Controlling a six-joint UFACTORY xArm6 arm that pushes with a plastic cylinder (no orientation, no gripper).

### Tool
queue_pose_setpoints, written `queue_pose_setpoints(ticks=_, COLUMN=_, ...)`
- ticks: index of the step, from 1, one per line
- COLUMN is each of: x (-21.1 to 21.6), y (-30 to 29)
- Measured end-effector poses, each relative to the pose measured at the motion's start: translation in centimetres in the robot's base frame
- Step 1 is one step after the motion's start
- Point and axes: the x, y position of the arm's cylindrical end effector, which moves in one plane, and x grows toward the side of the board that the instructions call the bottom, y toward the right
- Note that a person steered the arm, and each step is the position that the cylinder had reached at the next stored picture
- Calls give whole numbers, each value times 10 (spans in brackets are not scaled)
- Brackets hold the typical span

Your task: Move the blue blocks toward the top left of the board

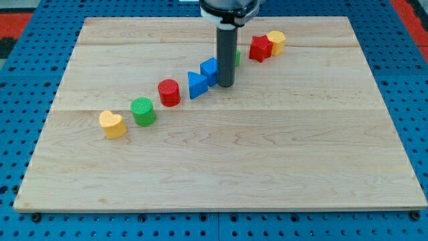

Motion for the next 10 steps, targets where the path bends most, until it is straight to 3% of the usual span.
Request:
queue_pose_setpoints(ticks=3, x=-69, y=-101)
queue_pose_setpoints(ticks=5, x=22, y=-9)
queue_pose_setpoints(ticks=6, x=52, y=7)
queue_pose_setpoints(ticks=8, x=4, y=-70)
queue_pose_setpoints(ticks=9, x=30, y=-63)
queue_pose_setpoints(ticks=10, x=23, y=-88)
